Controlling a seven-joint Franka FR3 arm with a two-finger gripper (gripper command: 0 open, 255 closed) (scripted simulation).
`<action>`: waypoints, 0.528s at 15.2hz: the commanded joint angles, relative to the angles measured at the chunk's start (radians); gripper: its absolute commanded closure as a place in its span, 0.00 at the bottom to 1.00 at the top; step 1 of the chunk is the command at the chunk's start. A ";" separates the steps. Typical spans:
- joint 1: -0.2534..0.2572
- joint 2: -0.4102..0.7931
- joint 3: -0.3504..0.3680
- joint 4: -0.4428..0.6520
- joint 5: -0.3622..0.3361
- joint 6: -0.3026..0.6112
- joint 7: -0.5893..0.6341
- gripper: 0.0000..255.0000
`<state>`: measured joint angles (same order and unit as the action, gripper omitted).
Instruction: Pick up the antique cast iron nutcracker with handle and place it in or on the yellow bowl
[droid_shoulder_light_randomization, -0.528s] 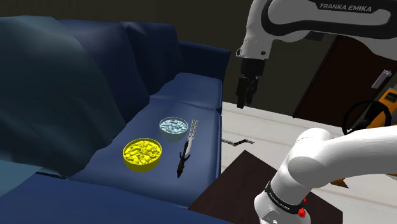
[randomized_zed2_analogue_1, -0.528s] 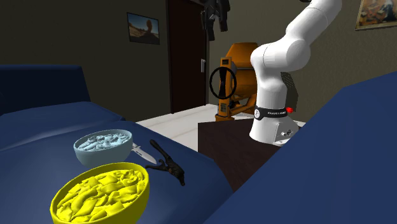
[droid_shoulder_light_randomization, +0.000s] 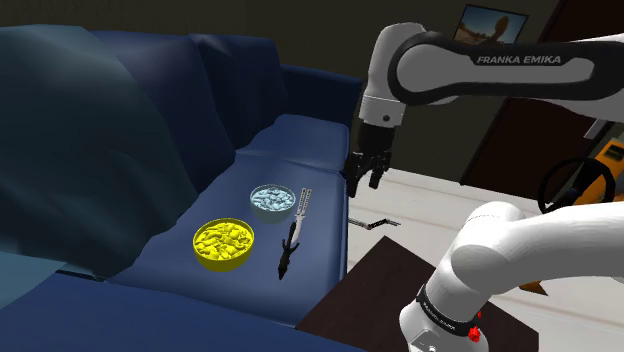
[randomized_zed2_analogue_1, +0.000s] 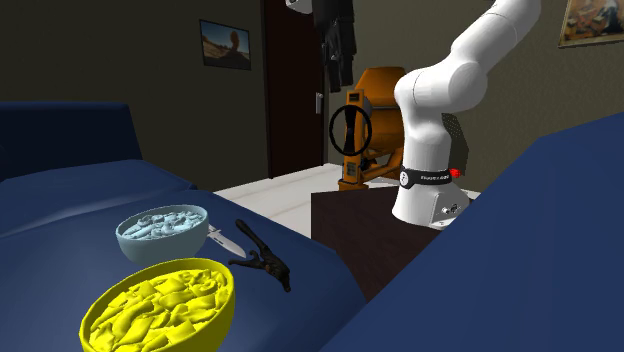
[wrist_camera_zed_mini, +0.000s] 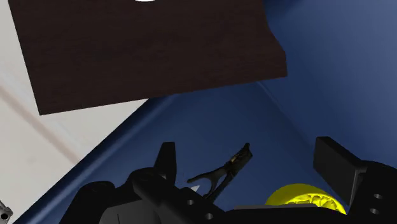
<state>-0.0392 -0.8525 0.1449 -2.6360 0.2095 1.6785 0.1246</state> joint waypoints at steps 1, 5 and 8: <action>-0.007 0.006 0.056 -0.055 0.031 0.092 0.083 0.00; -0.023 0.070 0.178 -0.127 0.089 0.279 0.245 0.00; -0.047 0.156 0.275 -0.157 0.120 0.429 0.371 0.00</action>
<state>-0.0775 -0.7235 0.3879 -2.7826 0.3195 2.0531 0.4492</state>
